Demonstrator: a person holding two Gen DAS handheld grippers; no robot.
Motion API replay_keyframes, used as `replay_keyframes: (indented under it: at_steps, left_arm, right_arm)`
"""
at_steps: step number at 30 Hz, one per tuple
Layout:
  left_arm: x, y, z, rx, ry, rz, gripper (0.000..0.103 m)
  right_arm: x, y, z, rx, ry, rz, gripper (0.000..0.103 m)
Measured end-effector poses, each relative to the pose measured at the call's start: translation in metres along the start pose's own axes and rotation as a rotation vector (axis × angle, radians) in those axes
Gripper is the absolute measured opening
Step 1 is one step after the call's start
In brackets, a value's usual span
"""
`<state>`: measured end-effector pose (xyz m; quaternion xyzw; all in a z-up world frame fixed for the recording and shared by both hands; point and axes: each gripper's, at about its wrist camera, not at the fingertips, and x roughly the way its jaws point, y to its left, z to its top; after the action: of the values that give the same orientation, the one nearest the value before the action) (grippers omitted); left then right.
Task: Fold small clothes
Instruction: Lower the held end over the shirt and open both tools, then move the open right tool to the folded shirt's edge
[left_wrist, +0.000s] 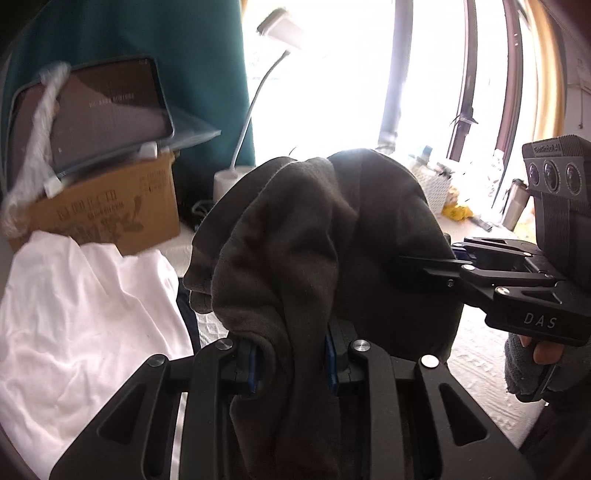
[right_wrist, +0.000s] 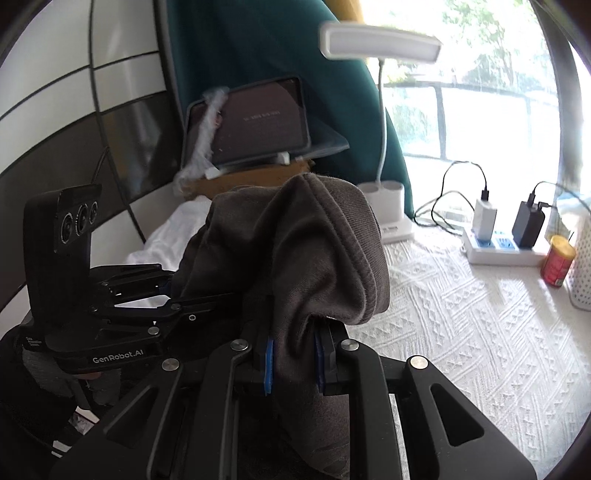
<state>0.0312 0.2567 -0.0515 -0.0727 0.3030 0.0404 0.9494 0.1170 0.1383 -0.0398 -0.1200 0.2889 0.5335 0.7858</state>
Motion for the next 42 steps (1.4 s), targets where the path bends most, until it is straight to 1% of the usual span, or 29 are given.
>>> replay_keyframes:
  at_steps: [8,12,14,16,17,20,23,25,26,27,29,34,38,39,40,41,42]
  left_arm:
    - [0.04,0.01,-0.002,-0.017,0.1,0.025,0.025]
    - [0.057,0.019,-0.006,-0.047,0.166,0.035,0.026]
    - [0.064,0.022,-0.007,-0.062,0.193,0.032,0.026]
    - [0.066,0.026,-0.008,-0.08,0.217,0.043,0.028]
    - [0.067,0.028,-0.007,-0.093,0.223,0.044,0.029]
    - [0.069,0.033,-0.005,-0.116,0.23,0.041,0.03]
    - [0.076,0.035,0.0,-0.122,0.25,0.053,0.031]
    - [0.078,0.038,0.004,-0.124,0.249,0.061,0.032]
    - [0.078,0.039,0.006,-0.124,0.247,0.065,0.033]
    - [0.079,0.041,0.008,-0.126,0.243,0.07,0.034]
    - [0.083,0.046,0.011,-0.133,0.243,0.081,0.038]
    - [0.09,0.056,0.017,-0.144,0.236,0.098,0.039]
    - [0.095,0.065,0.021,-0.152,0.215,0.121,0.044]
    - [0.096,0.067,0.022,-0.15,0.206,0.141,0.044]
    - [0.097,0.069,0.023,-0.15,0.198,0.169,0.047]
    - [0.097,0.069,0.025,-0.151,0.192,0.189,0.049]
    - [0.096,0.07,0.026,-0.149,0.185,0.205,0.049]
  right_arm:
    - [0.044,-0.035,-0.008,0.082,0.086,0.014,0.018]
    - [0.066,-0.053,-0.014,0.144,0.144,0.015,0.018]
    - [0.078,-0.063,-0.019,0.177,0.187,0.03,0.019]
    - [0.084,-0.072,-0.023,0.211,0.208,0.038,0.028]
    - [0.086,-0.076,-0.025,0.225,0.216,0.04,0.035]
    - [0.09,-0.088,-0.024,0.271,0.223,0.076,0.038]
    - [0.092,-0.097,-0.023,0.297,0.226,0.082,0.04]
    - [0.092,-0.105,-0.021,0.316,0.216,0.07,0.049]
    - [0.091,-0.11,-0.019,0.328,0.205,0.068,0.056]
    - [0.089,-0.115,-0.018,0.343,0.192,0.072,0.057]
    - [0.091,-0.125,-0.016,0.369,0.181,0.069,0.057]
    - [0.094,-0.144,-0.012,0.393,0.174,0.024,0.057]
    - [0.091,-0.146,-0.008,0.354,0.17,-0.054,0.057]
    - [0.09,-0.146,-0.008,0.347,0.17,-0.075,0.057]
    - [0.088,-0.146,-0.009,0.341,0.171,-0.09,0.057]
    - [0.087,-0.147,-0.009,0.336,0.173,-0.103,0.057]
    - [0.085,-0.147,-0.009,0.329,0.177,-0.117,0.057]
